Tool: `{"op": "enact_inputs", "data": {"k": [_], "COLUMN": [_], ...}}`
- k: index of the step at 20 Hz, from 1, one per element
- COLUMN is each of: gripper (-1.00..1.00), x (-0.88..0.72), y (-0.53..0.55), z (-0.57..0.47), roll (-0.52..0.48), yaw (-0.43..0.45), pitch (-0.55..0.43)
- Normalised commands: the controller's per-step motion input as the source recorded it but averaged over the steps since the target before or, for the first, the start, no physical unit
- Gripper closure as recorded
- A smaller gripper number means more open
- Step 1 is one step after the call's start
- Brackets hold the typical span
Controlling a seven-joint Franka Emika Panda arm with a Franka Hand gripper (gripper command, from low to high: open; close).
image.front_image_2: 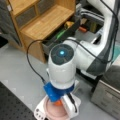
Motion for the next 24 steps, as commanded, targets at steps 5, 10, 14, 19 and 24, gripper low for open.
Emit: {"op": "enact_inputs", "data": {"k": [5, 10, 14, 19, 24], "gripper": [1.00, 1.00, 1.00, 1.00, 1.00], "x": [-0.16, -0.20, -0.28, -0.31, -0.27], "y": [-0.10, -0.13, -0.16, -0.14, -0.08], "z": [0.02, 0.03, 0.04, -0.01, 0.01], "roll": [-0.296, -0.222, -0.189, -0.152, -0.090], "yaw": [0.302, 0.311, 0.309, 0.226, 0.062], "pitch": [-0.005, -0.049, -0.078, -0.089, -0.074]}}
